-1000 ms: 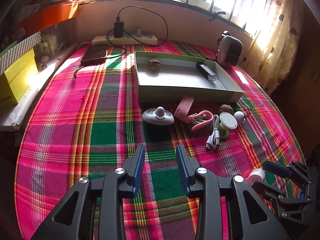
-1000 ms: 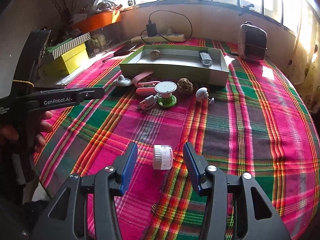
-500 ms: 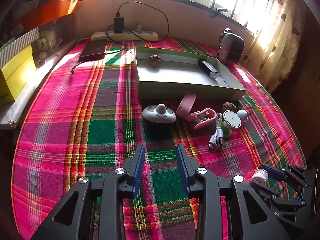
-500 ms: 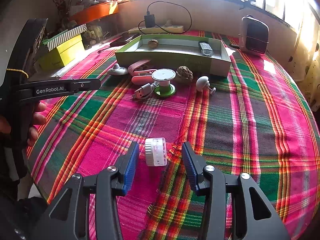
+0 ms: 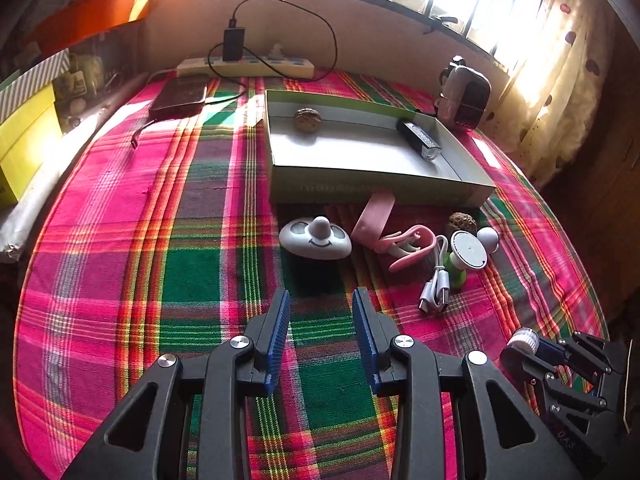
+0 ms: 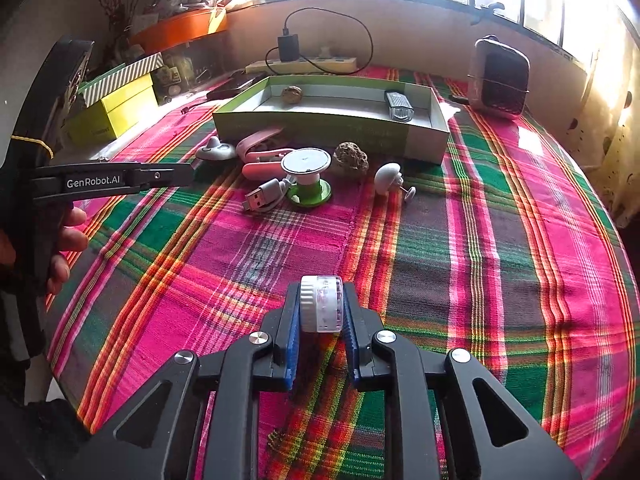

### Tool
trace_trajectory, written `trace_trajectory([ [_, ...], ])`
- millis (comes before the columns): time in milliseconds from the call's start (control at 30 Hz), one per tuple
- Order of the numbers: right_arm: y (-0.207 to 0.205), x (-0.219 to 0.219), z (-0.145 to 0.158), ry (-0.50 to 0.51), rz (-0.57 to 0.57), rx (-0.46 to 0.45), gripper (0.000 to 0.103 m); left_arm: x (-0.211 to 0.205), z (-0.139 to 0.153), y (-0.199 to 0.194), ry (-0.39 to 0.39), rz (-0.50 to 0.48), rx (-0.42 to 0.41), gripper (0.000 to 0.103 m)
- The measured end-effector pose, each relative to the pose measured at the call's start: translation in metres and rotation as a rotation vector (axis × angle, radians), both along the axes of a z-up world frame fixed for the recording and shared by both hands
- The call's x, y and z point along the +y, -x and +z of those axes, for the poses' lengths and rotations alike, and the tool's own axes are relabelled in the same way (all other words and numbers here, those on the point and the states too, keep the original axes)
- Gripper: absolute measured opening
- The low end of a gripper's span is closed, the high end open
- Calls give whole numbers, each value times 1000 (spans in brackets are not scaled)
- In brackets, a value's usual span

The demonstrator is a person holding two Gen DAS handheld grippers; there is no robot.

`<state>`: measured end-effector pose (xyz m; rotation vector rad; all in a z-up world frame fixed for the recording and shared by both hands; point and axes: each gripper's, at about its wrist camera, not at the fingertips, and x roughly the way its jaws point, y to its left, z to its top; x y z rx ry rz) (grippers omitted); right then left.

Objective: Organize objects
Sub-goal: 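Grasp the white panda-face toy with the left gripper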

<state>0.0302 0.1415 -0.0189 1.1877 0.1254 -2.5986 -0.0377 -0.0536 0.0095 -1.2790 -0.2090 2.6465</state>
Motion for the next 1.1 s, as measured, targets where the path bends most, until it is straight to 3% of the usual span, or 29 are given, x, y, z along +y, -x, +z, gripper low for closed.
trace_trajectory([
  [367,18,1,0,7,-13,-4,20,-2,0,24,-64,12,-25,35],
  [700,29,2,0,16,-11,-17,20,-6,-6,45,-74,58,-64,36],
  [1100,41,2,1,14,-12,-34,20,-7,-7,60,-55,72,-55,35],
])
